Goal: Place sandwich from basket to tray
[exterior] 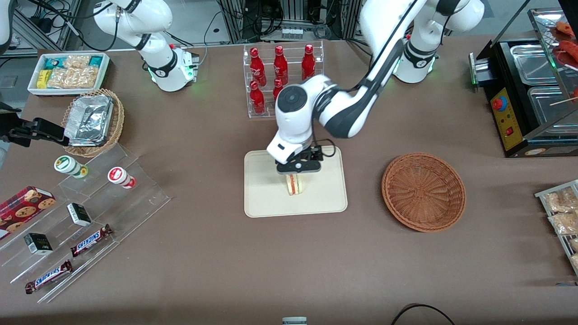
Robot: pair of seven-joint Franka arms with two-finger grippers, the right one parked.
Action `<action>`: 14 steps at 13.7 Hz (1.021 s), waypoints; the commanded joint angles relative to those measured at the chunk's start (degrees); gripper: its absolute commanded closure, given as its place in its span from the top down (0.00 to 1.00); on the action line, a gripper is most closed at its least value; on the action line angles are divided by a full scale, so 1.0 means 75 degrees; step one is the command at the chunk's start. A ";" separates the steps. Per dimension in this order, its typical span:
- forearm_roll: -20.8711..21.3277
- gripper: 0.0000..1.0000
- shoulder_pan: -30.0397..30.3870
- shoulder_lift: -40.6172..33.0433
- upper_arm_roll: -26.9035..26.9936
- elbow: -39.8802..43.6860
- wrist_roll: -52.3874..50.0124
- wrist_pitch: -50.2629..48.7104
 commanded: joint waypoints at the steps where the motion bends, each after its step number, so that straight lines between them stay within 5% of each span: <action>1: -0.0176 1.00 0.0411 -0.0986 0.0021 -0.0250 -0.0002 -0.0838; 4: -0.0200 1.00 0.1067 -0.1807 0.0021 -0.0273 0.0172 -0.1753; 7: -0.0701 1.00 0.1944 -0.2475 0.0021 -0.0261 0.1621 -0.2597; 14: -0.0750 1.00 0.3703 -0.3484 0.0044 -0.0238 0.4329 -0.4016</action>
